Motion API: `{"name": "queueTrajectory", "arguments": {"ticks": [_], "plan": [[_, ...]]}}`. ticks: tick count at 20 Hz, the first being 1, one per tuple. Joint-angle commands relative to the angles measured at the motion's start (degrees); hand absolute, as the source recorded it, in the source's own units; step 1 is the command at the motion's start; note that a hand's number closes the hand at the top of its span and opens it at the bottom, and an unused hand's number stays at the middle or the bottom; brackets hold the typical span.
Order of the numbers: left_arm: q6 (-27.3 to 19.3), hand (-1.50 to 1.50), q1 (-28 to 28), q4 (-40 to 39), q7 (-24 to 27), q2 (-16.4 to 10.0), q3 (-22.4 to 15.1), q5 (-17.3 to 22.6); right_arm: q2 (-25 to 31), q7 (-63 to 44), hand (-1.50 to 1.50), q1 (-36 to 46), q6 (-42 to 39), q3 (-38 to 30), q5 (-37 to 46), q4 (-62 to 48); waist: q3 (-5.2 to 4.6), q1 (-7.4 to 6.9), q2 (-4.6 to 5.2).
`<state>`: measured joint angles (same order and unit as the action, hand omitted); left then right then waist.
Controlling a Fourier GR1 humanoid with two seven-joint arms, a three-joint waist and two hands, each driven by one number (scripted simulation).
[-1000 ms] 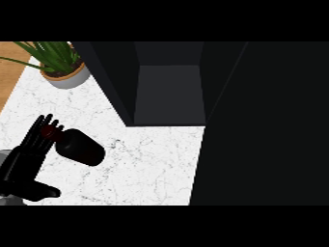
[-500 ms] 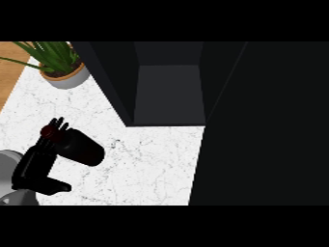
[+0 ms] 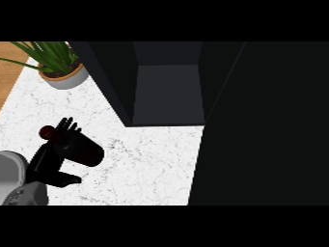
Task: Pick up the wine, place it into the cabinet and close the cabinet
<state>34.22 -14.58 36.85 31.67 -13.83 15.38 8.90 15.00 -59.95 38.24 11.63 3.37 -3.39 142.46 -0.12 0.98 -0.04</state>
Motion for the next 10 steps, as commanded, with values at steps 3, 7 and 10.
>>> {"name": "queueTrajectory", "arguments": {"ticks": [3,7,10], "plan": [[3.4,-1.50,-2.4,-5.5,6.6,-1.1,-0.5,-1.4,2.5,-8.5,-1.50,-0.1,0.2,-5.1,-6.0,7.2,0.03,0.12,-0.09],[1.4,-1.50,-3.4,-9.8,11.4,0.8,-2.0,-3.8,1.1,-7.9,-1.50,3.3,1.6,-1.6,-4.4,4.6,-0.09,0.37,0.03],[1.9,1.50,-6.1,-10.1,7.3,2.6,-1.1,-1.0,0.2,-3.3,-1.50,-1.8,0.1,-1.4,-4.1,4.1,0.05,-0.14,0.04]]}}
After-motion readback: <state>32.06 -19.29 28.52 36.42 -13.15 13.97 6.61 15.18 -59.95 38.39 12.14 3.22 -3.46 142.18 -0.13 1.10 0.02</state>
